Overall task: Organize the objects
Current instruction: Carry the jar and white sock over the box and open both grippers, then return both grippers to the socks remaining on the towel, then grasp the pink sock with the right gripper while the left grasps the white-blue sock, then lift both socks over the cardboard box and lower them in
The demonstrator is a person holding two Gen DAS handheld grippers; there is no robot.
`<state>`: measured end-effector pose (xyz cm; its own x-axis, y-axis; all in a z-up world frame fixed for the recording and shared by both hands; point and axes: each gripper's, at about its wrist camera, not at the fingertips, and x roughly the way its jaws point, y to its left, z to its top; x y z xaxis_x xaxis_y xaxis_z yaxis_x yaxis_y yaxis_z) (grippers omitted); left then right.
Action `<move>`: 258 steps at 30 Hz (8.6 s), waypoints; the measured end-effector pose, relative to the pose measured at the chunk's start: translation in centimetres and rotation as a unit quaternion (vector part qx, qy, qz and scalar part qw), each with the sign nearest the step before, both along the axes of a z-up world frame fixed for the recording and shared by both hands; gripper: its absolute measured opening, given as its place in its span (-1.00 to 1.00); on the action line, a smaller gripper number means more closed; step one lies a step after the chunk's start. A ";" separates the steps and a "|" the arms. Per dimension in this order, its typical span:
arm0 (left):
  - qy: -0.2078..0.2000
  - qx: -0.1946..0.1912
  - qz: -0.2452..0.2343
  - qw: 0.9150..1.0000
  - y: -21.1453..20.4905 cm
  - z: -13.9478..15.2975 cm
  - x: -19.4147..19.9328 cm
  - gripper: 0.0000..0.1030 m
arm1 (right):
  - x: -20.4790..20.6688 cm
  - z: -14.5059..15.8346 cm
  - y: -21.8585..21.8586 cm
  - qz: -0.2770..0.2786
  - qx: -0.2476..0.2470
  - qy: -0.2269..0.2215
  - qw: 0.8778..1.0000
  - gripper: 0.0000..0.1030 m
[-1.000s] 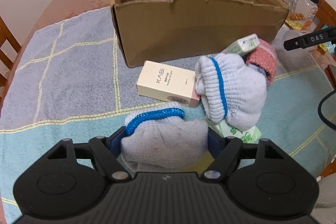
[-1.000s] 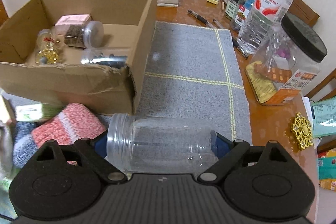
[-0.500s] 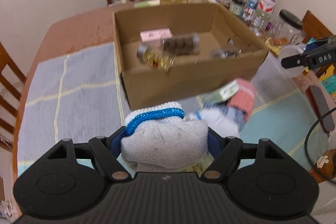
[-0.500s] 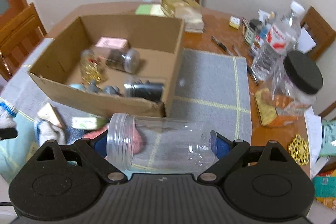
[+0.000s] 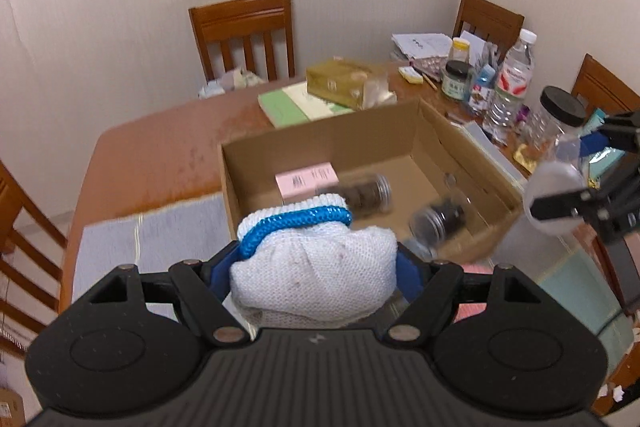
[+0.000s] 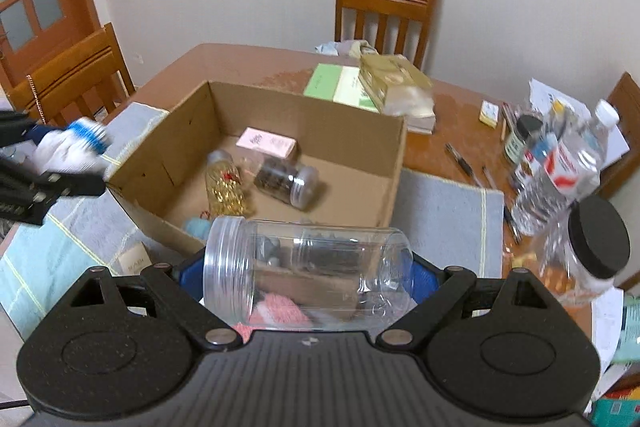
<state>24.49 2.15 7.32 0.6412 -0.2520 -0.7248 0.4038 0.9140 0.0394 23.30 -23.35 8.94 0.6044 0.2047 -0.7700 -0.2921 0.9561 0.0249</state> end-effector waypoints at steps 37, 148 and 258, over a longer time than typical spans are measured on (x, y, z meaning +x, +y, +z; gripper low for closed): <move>0.041 0.025 0.166 0.985 -1.1 -4.9 -1.5 0.92 | 10.3 -2.3 1.8 0.063 -0.023 -0.003 0.998 0.86; 0.070 -0.059 0.109 0.990 -4.8 -12.6 -9.4 0.41 | -0.9 -17.7 1.9 0.179 -0.009 -0.013 0.984 1.00; 0.065 -0.038 0.044 0.996 -5.2 -3.7 4.2 0.85 | 7.2 -1.7 0.5 0.067 -0.027 -0.017 0.997 0.47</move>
